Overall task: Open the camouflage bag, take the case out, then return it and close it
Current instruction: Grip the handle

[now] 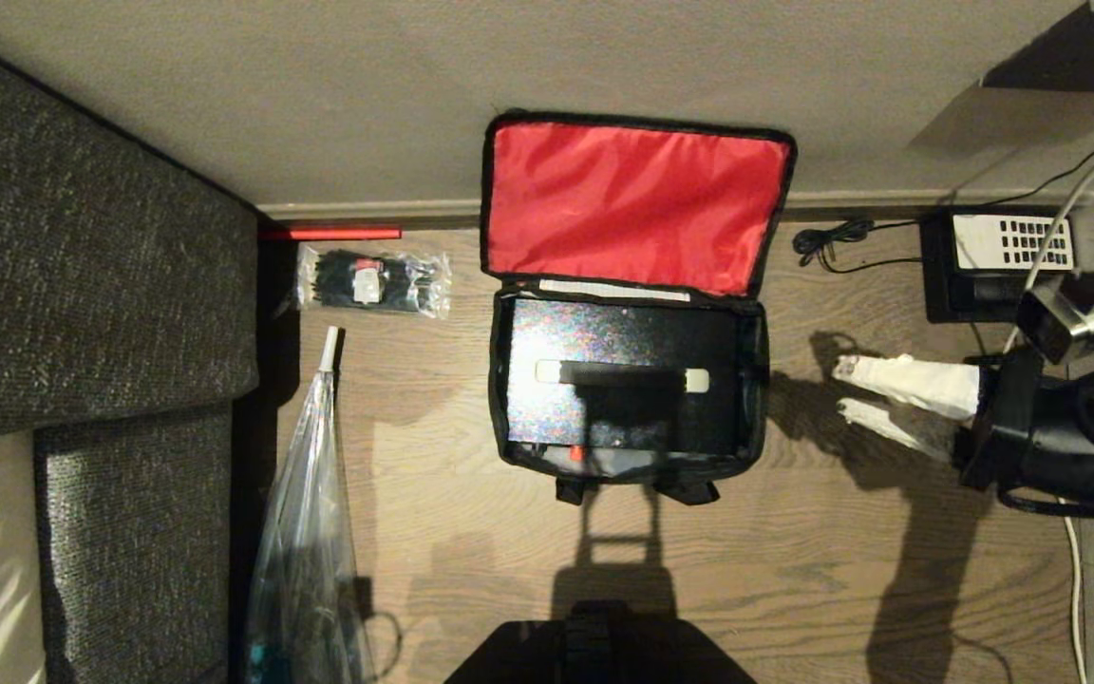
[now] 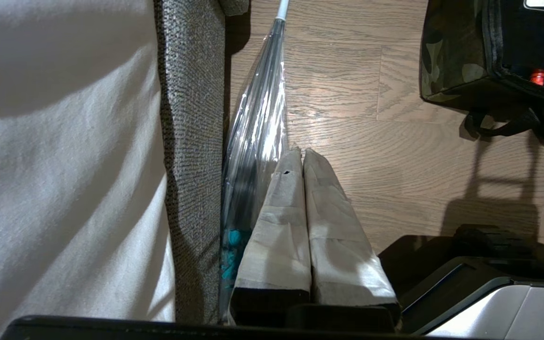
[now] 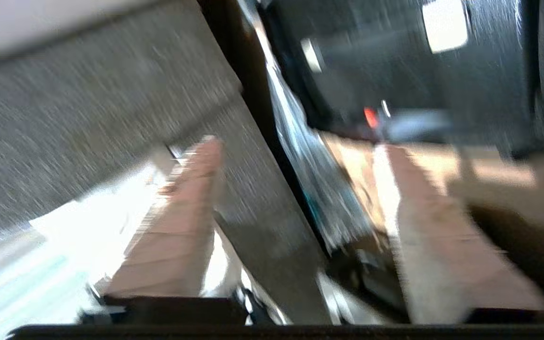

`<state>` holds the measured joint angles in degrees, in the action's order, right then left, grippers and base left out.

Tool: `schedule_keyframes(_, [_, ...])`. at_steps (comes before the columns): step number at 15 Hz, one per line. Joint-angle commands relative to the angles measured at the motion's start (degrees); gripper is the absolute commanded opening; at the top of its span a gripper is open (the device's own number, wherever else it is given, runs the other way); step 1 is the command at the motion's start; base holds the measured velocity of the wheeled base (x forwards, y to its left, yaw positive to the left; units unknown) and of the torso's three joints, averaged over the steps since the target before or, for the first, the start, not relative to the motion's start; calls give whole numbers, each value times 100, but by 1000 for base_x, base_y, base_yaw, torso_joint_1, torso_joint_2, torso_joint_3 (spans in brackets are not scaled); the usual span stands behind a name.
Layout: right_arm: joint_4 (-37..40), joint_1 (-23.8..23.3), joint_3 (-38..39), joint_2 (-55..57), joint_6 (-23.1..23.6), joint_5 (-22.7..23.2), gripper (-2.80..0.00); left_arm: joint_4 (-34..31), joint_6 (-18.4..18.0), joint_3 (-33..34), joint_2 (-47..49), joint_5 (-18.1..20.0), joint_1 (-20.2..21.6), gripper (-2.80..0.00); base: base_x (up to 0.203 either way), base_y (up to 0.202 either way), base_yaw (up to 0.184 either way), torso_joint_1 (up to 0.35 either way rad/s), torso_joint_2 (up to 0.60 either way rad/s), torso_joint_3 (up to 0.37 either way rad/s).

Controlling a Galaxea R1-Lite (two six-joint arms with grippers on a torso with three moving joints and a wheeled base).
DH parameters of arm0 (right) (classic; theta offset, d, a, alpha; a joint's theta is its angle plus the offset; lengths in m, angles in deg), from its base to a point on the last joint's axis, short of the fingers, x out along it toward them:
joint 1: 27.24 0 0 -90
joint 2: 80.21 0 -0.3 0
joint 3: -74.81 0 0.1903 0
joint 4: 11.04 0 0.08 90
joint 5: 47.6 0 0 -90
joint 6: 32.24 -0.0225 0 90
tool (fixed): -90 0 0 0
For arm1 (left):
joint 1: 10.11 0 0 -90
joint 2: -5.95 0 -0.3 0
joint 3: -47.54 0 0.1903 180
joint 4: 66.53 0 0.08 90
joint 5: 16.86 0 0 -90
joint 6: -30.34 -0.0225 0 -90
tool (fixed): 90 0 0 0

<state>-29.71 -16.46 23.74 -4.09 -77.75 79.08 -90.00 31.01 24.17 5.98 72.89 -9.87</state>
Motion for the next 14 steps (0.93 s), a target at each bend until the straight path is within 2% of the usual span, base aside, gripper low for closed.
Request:
schedule_keyframes(1, [1009,-1,194,-1165,301,30,-280,1,3,18,-11,-2,2,-280,0,0,0,0,0,0])
schedule_keyframes(2, [1591,-2,252,-1657,542,-36,-280,1,12,9,-2,-2,2,-280,0,0,0,0,0,0])
schedule_keyframes(5, [3994,-5,394,-3030,1410,-391,-280,1,12,9,-2,-2,2,-280,0,0,0,0,0,0])
schedule_keyframes(6, [4264,-5,441,-3138,1633,-504,-280,1,12,9,-2,-2,2,-280,0,0,0,0,0,0])
schedule_keyframes(7, [4290,-10,454,-3149,1659,-530,-280,1,5,16,-10,-2,2,-280,0,0,0,0,0,0])
schedule_keyframes(8, [4578,-25,546,-3287,1971,-804,-280,1,3,18,-11,-2,2,-280,0,0,0,0,0,0])
schedule_keyframes(10, [5286,-93,790,-4169,2884,-1613,-280,1,3,9,-11,-9,9,-280,0,0,0,0,0,0])
schedule_keyframes(12, [5653,-318,1239,-5356,3933,-2297,-280,1,3,9,-11,-2,2,-280,0,0,0,0,0,0])
schedule_keyframes(14, [5610,-512,1927,-5937,4841,-2826,-280,1,3,9,-11,-11,11,-280,0,0,0,0,0,0])
